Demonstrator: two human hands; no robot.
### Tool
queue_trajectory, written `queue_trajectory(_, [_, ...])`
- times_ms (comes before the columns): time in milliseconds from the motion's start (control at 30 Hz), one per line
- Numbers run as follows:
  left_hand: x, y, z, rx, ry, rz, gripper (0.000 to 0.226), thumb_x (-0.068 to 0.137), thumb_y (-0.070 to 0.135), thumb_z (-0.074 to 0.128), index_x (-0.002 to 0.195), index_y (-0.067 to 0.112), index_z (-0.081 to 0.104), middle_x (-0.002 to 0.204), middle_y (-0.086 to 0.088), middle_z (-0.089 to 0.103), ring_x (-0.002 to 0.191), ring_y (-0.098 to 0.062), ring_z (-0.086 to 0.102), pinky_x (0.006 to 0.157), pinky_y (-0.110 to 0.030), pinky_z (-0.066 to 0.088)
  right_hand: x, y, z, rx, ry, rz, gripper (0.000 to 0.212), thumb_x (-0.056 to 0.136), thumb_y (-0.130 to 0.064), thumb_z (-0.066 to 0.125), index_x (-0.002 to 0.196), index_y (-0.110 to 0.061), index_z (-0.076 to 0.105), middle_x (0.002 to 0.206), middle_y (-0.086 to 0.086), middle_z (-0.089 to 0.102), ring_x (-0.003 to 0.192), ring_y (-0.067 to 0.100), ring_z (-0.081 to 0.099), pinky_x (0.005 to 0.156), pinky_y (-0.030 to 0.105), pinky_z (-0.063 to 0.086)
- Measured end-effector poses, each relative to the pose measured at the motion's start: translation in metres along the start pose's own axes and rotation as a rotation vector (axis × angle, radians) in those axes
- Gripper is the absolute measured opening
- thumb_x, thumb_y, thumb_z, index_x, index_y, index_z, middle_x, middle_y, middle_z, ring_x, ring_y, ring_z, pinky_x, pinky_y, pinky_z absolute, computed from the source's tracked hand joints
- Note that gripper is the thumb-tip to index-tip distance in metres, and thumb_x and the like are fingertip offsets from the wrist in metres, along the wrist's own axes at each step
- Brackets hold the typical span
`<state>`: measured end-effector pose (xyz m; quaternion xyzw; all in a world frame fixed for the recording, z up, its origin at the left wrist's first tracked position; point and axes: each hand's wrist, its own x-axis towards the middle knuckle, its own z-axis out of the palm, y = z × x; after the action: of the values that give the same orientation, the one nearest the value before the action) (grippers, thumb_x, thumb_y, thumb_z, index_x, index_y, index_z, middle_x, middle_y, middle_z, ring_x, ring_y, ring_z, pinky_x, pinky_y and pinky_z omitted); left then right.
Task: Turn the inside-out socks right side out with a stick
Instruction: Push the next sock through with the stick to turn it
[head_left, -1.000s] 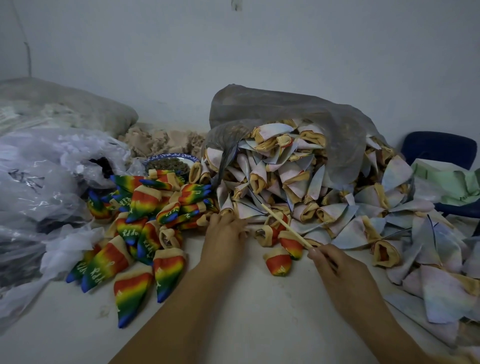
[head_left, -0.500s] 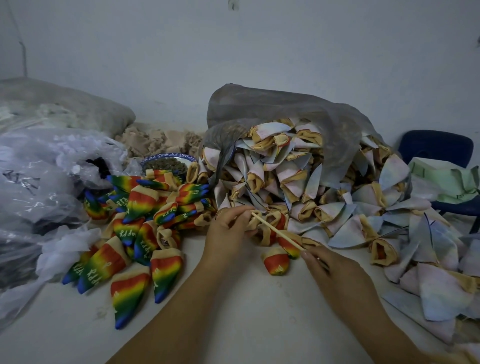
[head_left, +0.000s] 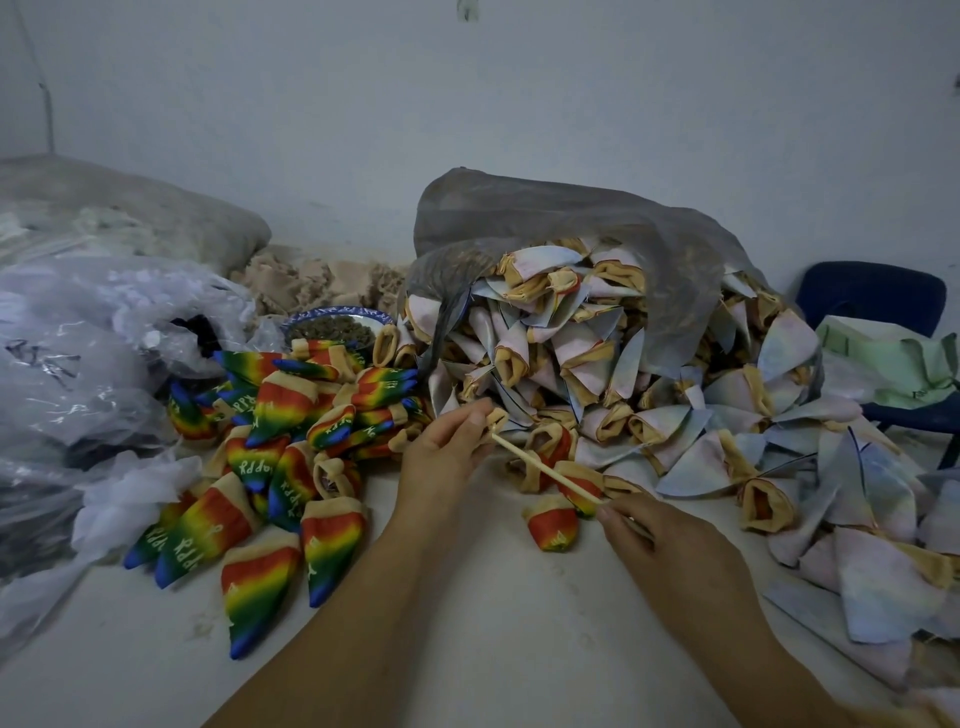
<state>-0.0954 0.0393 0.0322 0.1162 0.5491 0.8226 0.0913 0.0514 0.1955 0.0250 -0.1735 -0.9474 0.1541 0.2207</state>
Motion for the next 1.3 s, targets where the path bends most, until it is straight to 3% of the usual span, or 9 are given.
queue_trajectory(267, [-0.01, -0.001, 0.007, 0.25, -0.093, 0.144, 0.04, 0.097, 0.016, 0.059, 0.083, 0.05, 0.076, 0.108, 0.027, 0.069, 0.112, 0.001, 0.06, 0.098, -0.025, 0.048, -0.001, 0.001, 0.003, -0.031, 0.025, 0.01, 0.028, 0.091, -0.055, 0.04, 0.095, -0.039, 0.063, 0.07, -0.011, 0.056, 0.068, 0.008, 0.055, 0.054, 0.019, 0.034])
queue_trajectory(400, [-0.01, -0.002, 0.005, 0.243, -0.109, 0.131, 0.037, 0.098, 0.016, 0.057, 0.097, 0.047, 0.075, 0.109, 0.025, 0.069, 0.113, -0.001, 0.061, 0.099, -0.026, 0.049, -0.001, 0.002, 0.005, -0.046, 0.04, 0.012, 0.029, 0.091, -0.055, 0.04, 0.093, -0.037, 0.062, 0.063, -0.011, 0.048, 0.061, 0.006, 0.045, 0.05, 0.01, 0.026])
queue_trajectory(567, [-0.008, -0.001, 0.003, 0.173, -0.146, 0.146, 0.038, 0.102, 0.014, 0.05, 0.112, 0.046, 0.068, 0.12, 0.017, 0.069, 0.118, -0.006, 0.061, 0.099, -0.03, 0.048, -0.001, 0.002, 0.007, -0.04, 0.058, 0.0, 0.028, 0.09, -0.054, 0.042, 0.091, -0.036, 0.063, 0.056, -0.012, 0.042, 0.057, 0.006, 0.042, 0.049, 0.009, 0.024])
queue_trajectory(767, [-0.001, -0.006, 0.001, 0.121, -0.072, 0.02, 0.035, 0.097, 0.018, 0.058, 0.124, 0.039, 0.066, 0.13, 0.017, 0.061, 0.111, 0.003, 0.061, 0.094, -0.025, 0.049, -0.001, 0.0, 0.006, -0.041, 0.023, -0.025, 0.034, 0.089, -0.058, 0.036, 0.09, -0.035, 0.061, 0.065, -0.007, 0.056, 0.06, 0.009, 0.053, 0.05, 0.013, 0.03])
queue_trajectory(900, [0.003, -0.003, -0.002, -0.197, -0.15, -0.153, 0.039, 0.086, 0.012, 0.066, 0.125, 0.017, 0.066, 0.118, -0.005, 0.071, 0.103, -0.019, 0.07, 0.086, -0.028, 0.056, -0.002, 0.001, 0.005, -0.036, 0.015, -0.067, 0.033, 0.09, -0.057, 0.037, 0.091, -0.035, 0.062, 0.068, -0.006, 0.06, 0.062, 0.009, 0.055, 0.052, 0.017, 0.035])
queue_trajectory(967, [0.002, 0.001, -0.003, -0.296, -0.174, -0.193, 0.039, 0.079, 0.014, 0.07, 0.118, 0.014, 0.071, 0.107, -0.006, 0.072, 0.086, -0.016, 0.072, 0.072, -0.024, 0.056, -0.003, -0.001, 0.005, -0.021, 0.017, -0.108, 0.035, 0.089, -0.058, 0.037, 0.089, -0.034, 0.063, 0.065, -0.008, 0.058, 0.06, 0.009, 0.054, 0.052, 0.016, 0.035])
queue_trajectory(1067, [-0.002, 0.002, 0.0, -0.399, -0.205, -0.27, 0.03, 0.08, 0.018, 0.072, 0.109, 0.011, 0.076, 0.088, -0.003, 0.06, 0.067, -0.01, 0.059, 0.062, -0.022, 0.05, -0.004, -0.006, 0.006, 0.017, -0.001, -0.176, 0.043, 0.086, -0.062, 0.027, 0.083, -0.036, 0.061, 0.059, -0.013, 0.049, 0.055, 0.005, 0.048, 0.048, 0.014, 0.028])
queue_trajectory(1200, [-0.008, 0.005, 0.003, -0.66, -0.244, -0.414, 0.024, 0.086, 0.027, 0.069, 0.092, 0.004, 0.074, 0.071, -0.006, 0.051, 0.065, -0.016, 0.055, 0.082, -0.038, 0.054, -0.006, -0.008, 0.005, 0.027, -0.002, -0.2, 0.032, 0.089, -0.057, 0.035, 0.083, -0.038, 0.06, 0.061, -0.015, 0.051, 0.056, 0.004, 0.048, 0.049, 0.015, 0.03])
queue_trajectory(1300, [-0.01, 0.007, 0.004, -0.762, -0.3, -0.464, 0.03, 0.09, 0.03, 0.064, 0.099, 0.002, 0.066, 0.074, -0.011, 0.057, 0.064, -0.02, 0.06, 0.08, -0.042, 0.057, -0.006, -0.01, 0.003, 0.042, 0.033, -0.201, 0.025, 0.09, -0.05, 0.046, 0.079, -0.034, 0.062, 0.059, -0.014, 0.05, 0.052, 0.003, 0.045, 0.048, 0.013, 0.028])
